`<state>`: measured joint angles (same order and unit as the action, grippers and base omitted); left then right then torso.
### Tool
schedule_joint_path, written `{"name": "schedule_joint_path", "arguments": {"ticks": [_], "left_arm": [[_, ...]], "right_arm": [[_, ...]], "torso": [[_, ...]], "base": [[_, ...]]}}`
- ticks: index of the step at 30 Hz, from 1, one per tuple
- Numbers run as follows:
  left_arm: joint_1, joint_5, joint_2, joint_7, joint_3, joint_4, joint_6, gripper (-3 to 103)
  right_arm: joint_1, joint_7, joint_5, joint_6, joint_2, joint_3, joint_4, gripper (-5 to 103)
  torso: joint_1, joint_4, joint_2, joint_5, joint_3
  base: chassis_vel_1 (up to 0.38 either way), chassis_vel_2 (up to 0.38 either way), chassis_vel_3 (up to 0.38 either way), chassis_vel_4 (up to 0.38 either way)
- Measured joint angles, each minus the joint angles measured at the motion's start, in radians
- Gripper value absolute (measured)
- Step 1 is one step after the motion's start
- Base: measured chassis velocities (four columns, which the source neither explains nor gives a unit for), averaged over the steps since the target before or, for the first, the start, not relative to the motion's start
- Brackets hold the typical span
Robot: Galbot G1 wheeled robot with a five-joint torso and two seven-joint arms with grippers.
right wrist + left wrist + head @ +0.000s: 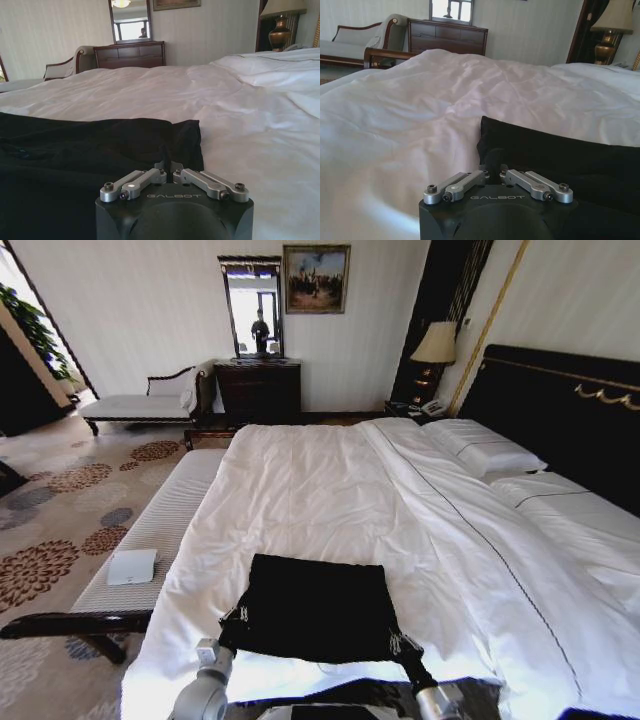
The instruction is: Fold the clothes on the bed.
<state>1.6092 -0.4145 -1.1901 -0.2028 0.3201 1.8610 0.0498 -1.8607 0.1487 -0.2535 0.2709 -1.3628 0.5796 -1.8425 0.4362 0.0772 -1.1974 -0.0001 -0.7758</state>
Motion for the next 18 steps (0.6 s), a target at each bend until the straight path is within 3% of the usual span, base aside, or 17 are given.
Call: {"name": "schedule_joint_path", "arguments": {"ticks": [2,4,6,9,13,18], "left_arm": [[0.007,0.0,0.004,-0.017,-0.005,0.004,-0.018,-1],[0.017,-0.001,0.002,-0.022,0.0,0.012,-0.027,4],[0.055,-0.01,-0.009,-0.026,0.02,0.035,-0.043,15],[0.092,-0.008,-0.023,-0.026,0.041,0.044,-0.042,20],[0.17,0.006,-0.024,-0.016,0.083,0.067,-0.022,36],[0.142,-0.026,0.001,-0.019,0.105,0.093,-0.032,58]], "right_arm": [[-0.004,0.004,0.016,0.006,-0.005,-0.006,0.011,-2],[-0.005,0.006,0.023,0.015,-0.008,-0.007,0.022,3],[-0.012,0.009,0.038,0.039,-0.017,-0.007,0.039,14],[-0.023,0.011,0.042,0.057,-0.023,-0.004,0.046,19],[-0.053,0.016,0.039,0.099,-0.038,0.02,0.051,36],[-0.067,0.018,0.03,0.115,-0.049,0.055,0.033,58]], "torso": [[0.0,0.0,0.0,0.0,0.0],[0.0,0.0,0.0,0.0,0.0],[0.0,0.0,0.0,0.0003,0.0],[0.0,-0.0002,0.0,0.0001,0.0],[0.0,-0.0003,0.0,0.0,0.0],[0.0,-0.0004,0.0,0.0001,0.0]], "base": [[0.0,0.0,0.0,0.0],[0.0,0.0,0.0,0.0],[0.0,0.0,0.0,0.0],[0.0,0.0,0.0,0.0],[0.0,0.0,0.0,0.0],[0.0,0.0,0.0,0.0]]}}
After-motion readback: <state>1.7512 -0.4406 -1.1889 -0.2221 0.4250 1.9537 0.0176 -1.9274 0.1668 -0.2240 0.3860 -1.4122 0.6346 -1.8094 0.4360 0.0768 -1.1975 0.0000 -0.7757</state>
